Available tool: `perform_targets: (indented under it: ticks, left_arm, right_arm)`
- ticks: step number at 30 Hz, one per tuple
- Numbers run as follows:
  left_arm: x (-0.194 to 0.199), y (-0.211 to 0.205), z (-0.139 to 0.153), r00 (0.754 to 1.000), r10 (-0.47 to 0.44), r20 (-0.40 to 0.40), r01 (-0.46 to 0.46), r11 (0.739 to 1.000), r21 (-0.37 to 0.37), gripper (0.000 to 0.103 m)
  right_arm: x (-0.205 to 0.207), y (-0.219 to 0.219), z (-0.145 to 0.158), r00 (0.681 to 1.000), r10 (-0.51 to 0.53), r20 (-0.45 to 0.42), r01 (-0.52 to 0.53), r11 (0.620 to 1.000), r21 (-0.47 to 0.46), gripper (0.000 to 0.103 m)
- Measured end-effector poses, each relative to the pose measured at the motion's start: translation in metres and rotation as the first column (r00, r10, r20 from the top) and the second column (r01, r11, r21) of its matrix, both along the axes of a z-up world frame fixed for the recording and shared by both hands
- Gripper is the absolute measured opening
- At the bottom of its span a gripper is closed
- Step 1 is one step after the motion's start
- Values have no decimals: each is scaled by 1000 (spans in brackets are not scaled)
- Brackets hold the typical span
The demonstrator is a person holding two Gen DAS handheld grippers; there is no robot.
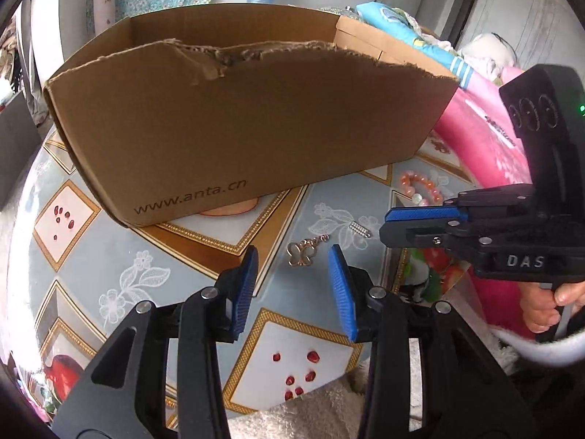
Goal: Organize jewelry
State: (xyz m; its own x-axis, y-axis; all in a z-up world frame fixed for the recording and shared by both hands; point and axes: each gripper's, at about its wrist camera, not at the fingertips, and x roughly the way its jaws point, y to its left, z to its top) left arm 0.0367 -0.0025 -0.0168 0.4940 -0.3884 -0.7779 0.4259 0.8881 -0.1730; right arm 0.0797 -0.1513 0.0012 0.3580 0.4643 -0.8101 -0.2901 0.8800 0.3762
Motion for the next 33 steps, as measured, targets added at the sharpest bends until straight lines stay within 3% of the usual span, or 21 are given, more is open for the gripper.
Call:
perform_targets:
  ticks: [6, 11, 16, 20, 24, 28, 33]
  left_arm:
    - [2, -14, -2, 1000, 3, 24, -4, 998, 67, 32]
    - [0, -25, -3, 998, 15, 64, -24, 988, 152, 19]
    - [-2, -27, -2, 999, 6, 54, -15, 987, 157, 13]
    - [-3, -28, -1, 999, 1, 35, -6, 987, 158, 13]
    - [1, -27, -1, 1000, 6, -10, -5, 995, 103, 15]
    - [3, -23, 0, 999, 5, -48, -2, 998, 59, 23]
    - [-3, -30, 0, 1000, -5, -27, 8, 994, 106, 24]
  right_arm:
    - [0, 2, 2, 1000, -12, 13, 12, 1000, -1, 14]
    - [-4, -1, 0, 1000, -14, 14, 14, 1000, 1, 14]
    - [-2, -6, 0, 1000, -16, 16, 16, 1000, 6, 14]
    - [0, -9, -2, 1000, -19, 14, 19, 1000, 10, 14]
    - [-2, -12, -2, 1000, -25, 15, 24, 1000, 16, 14]
    - [-1, -13, -3, 1000, -27, 10, 27, 999, 21, 14]
    - [-3, -13, -6, 1000, -25, 7, 25, 999, 27, 14]
